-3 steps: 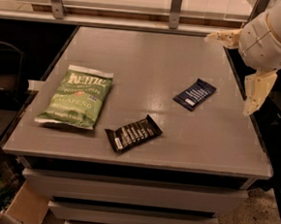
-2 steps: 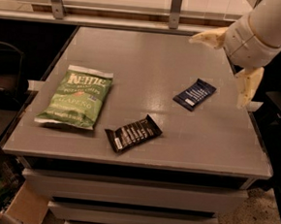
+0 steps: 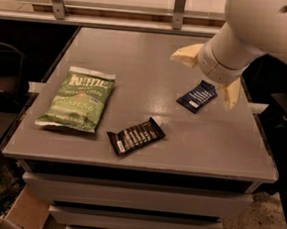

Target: Pick rxbar blueberry

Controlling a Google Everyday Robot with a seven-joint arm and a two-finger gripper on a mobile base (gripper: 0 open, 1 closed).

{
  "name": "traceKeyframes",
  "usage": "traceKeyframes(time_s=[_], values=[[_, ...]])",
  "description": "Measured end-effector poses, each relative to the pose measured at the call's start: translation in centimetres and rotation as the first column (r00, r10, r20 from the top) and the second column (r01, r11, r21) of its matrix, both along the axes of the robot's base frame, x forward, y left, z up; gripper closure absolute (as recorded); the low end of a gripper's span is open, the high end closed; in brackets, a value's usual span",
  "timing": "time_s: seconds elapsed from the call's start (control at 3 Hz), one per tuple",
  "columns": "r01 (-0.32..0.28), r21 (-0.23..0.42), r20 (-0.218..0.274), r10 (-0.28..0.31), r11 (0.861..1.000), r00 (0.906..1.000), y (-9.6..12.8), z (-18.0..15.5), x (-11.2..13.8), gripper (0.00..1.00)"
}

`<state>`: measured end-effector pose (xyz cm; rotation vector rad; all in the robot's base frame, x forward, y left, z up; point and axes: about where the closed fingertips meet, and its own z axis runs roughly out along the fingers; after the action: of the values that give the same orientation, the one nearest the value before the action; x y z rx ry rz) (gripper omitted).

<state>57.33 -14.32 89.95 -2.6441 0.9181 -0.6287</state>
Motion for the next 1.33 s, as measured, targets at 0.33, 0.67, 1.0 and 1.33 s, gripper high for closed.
traceKeyframes(time_s=[0.33, 0.67, 1.0, 1.33], values=[[-0.025, -0.066, -0.013, 0.024, 0.998, 0.9996, 0.9, -2.6, 1.6, 0.0], [-0.052, -0.116, -0.061, 0.045, 0.992, 0.9971, 1.5, -4.4, 2.9, 0.0], [-0.067, -0.148, -0.1, 0.052, 0.987, 0.9936, 1.6, -5.5, 4.1, 0.0], [-0.068, -0.175, -0.127, 0.046, 0.982, 0.9908, 1.5, -6.4, 5.0, 0.0]])
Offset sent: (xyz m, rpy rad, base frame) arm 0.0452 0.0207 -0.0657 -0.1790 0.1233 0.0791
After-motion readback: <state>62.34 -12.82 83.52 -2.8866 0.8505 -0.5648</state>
